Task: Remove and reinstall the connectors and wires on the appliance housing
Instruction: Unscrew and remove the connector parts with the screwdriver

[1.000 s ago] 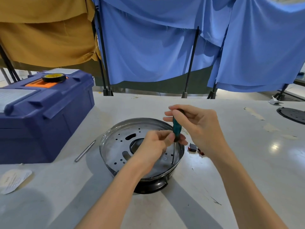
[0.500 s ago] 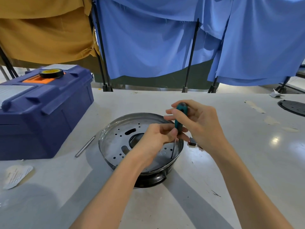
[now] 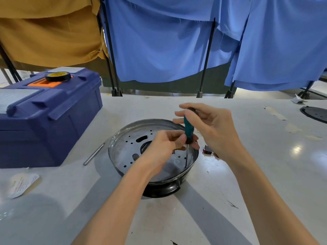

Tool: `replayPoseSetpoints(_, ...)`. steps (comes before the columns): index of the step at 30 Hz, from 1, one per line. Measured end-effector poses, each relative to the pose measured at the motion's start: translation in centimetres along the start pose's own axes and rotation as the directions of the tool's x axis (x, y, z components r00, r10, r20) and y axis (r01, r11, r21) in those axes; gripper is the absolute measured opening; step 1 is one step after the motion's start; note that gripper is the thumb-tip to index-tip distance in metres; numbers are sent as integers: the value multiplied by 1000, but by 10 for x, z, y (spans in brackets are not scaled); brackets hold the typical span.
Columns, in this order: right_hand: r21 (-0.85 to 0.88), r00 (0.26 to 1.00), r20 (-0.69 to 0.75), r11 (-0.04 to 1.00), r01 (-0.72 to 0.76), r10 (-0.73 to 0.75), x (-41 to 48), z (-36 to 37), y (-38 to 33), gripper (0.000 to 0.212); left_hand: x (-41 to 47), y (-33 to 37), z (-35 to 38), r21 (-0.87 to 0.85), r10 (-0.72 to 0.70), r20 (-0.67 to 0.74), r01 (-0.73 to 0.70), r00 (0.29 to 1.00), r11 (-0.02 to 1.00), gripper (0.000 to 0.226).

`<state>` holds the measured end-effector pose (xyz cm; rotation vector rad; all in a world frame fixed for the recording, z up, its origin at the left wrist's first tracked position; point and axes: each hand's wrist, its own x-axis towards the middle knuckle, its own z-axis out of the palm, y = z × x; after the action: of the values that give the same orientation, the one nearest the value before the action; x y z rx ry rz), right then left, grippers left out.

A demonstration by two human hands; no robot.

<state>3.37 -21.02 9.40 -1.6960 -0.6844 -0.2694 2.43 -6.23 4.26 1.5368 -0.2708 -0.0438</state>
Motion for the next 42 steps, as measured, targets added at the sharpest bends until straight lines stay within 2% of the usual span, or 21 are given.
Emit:
replayPoseSetpoints(4,-103,986,-156,994,38,-53,0,11,2,15,-2,0,-3,22,1,-12,-1,1000,1000,14)
replayPoseSetpoints(8,-341,908,-393,940,7,-149,-4,24,7,26,1,5,7,99,13,12,-14,1000,995,22)
replayPoseSetpoints(10,-402,886,-441,914,-52,-144,-3,20,5,30,1,9,10,131,-10,48,4,999,991,22)
replayPoseSetpoints(11,-369,911,-400,927,-63,-98,-1,13,4,31,2,9,9,132,-16,65,7,998,991,23)
replayPoseSetpoints(13,-163,980,-195,985,-63,30,-1,2,0,26,1,6,7,111,-12,95,1,995,994,23)
replayPoseSetpoints(15,-18,999,-10,999,-45,45,-2,-4,-1,23,1,3,3,74,0,112,-8,994,997,23)
replayPoseSetpoints(16,8,999,18,999,-33,33,-3,-4,0,22,2,1,1,48,7,109,-12,994,999,21)
replayPoseSetpoints(17,12,1000,0,1000,-20,20,-4,-3,1,19,2,0,0,18,11,92,-13,996,1000,19)
replayPoseSetpoints(19,-21,992,-125,1000,1,-4,-5,4,3,18,2,-1,-2,-47,16,50,-14,999,999,13)
replayPoseSetpoints(23,-266,925,-374,963,-35,-69,-6,21,8,31,3,-1,4,-72,45,52,-41,998,997,13)
replayPoseSetpoints(24,-263,930,-364,964,-48,-52,-6,20,8,33,3,-1,5,-75,44,60,-40,997,996,17)
replayPoseSetpoints(25,-188,952,-307,980,-63,2,-5,16,7,33,3,-1,5,-76,44,73,-39,996,996,21)
replayPoseSetpoints(27,51,990,-77,992,-112,116,-4,7,5,28,3,-2,3,-91,40,88,-32,995,995,24)
replayPoseSetpoints(29,176,994,69,979,-101,90,-5,1,7,27,2,-3,-1,-134,29,87,-17,996,991,25)
replayPoseSetpoints(31,158,998,47,987,-41,34,-6,1,9,24,1,-1,-3,-162,18,99,-2,995,987,24)
replayPoseSetpoints(35,38,978,-207,999,-10,17,-6,17,14,10,1,-1,1,-149,9,69,1,998,989,21)
replayPoseSetpoints(38,-149,930,-367,988,-39,-19,-6,34,16,22,6,-2,4,-130,-11,30,15,999,991,20)
replayPoseSetpoints(40,-138,939,-340,986,-94,42,-1,30,12,25,8,-2,0,-127,-30,46,36,998,991,18)
replayPoseSetpoints(42,27,981,-137,990,-139,141,4,16,6,26,6,-1,-4,-165,-33,105,50,994,985,18)
